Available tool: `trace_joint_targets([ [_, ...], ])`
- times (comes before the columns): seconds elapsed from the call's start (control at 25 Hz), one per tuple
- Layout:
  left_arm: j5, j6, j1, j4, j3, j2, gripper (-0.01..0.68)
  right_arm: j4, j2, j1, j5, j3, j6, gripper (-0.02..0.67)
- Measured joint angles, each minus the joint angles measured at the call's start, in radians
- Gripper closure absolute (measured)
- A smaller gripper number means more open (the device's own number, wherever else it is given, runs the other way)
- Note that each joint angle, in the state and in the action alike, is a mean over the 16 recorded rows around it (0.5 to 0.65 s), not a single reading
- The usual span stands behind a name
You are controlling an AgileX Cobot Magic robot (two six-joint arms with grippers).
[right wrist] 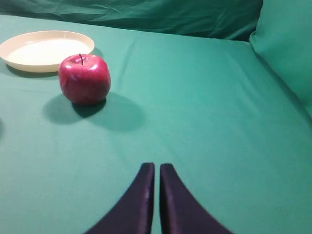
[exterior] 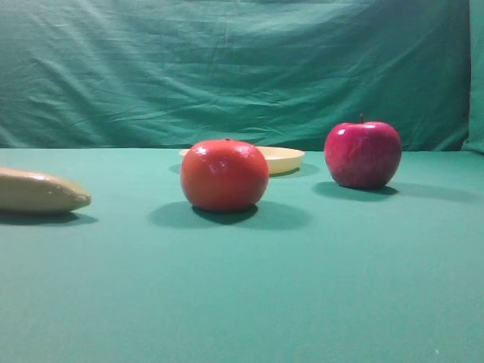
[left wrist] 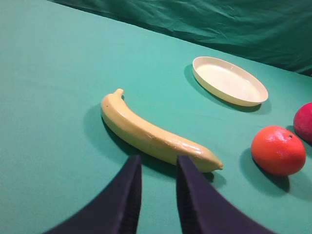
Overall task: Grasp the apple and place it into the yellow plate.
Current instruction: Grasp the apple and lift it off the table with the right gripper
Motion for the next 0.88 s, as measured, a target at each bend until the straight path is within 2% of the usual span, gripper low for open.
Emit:
trace_joint_targets([
  [0.88,0.0,0.0,0.0,0.0,0.0,0.0,0.516,0.034,0.0,0.0,-0.003,0.0,0.001,0.649],
])
